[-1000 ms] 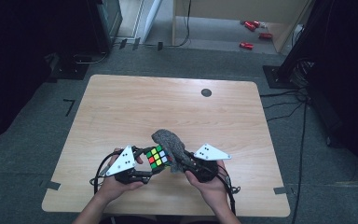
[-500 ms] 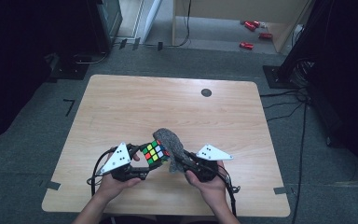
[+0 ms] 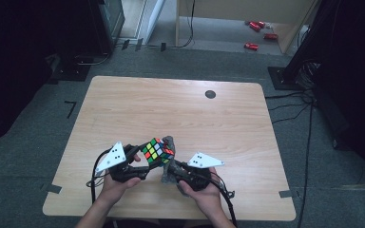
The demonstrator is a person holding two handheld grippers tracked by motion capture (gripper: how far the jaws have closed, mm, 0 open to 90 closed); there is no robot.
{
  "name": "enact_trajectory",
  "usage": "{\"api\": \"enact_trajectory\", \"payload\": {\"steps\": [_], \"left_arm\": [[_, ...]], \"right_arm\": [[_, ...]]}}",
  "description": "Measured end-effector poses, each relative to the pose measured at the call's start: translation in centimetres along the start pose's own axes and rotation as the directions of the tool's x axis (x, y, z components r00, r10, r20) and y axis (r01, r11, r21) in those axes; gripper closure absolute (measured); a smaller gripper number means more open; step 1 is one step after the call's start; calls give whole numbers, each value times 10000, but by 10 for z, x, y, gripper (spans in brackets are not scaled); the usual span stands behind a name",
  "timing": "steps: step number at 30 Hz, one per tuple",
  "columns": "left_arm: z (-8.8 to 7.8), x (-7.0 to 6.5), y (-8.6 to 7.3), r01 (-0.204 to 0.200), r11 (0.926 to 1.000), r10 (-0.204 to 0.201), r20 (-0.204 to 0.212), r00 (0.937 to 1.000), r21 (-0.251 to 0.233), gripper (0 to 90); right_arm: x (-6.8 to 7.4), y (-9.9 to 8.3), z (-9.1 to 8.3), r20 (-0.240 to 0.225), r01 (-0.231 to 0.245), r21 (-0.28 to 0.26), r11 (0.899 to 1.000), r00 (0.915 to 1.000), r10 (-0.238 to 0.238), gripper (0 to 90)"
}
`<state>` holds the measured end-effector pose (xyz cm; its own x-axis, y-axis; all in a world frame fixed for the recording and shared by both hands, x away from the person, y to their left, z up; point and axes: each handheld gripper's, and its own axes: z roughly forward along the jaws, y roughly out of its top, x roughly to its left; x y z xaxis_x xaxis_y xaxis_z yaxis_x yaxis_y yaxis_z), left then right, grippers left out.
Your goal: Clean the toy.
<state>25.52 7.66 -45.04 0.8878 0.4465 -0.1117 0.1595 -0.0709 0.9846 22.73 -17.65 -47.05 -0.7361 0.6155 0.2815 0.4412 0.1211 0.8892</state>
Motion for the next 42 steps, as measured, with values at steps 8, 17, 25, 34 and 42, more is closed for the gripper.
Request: {"api": "enact_trajectory", "payload": {"steps": [8,17,25,34,42], "left_arm": [[-2,4,-1,105,9999,-105,-44,9999,-5,350],[0,1,-1,137,9999,-137,90,9999,44,350],[0,3,-2,202,9998,-202,74,9998,6,350],[0,3,-1,281,9996,-282,43,9996,58,350],[-3,9,-2,328,9992,-320,-374,9988,212,350]], "right_arm": [[-1,2,-2,-93,45,45,10000,9999,-44,719],[-1,1,-3,137,56,-43,10000,9999,-56,719],[-6,6,-9,138,-21,-229,9997,9999,24,716],[1,0,0,33,77,92,9999,10000,-77,712],[-15,5,-11,2009,445,530,9976,9781,-543,706]]}}
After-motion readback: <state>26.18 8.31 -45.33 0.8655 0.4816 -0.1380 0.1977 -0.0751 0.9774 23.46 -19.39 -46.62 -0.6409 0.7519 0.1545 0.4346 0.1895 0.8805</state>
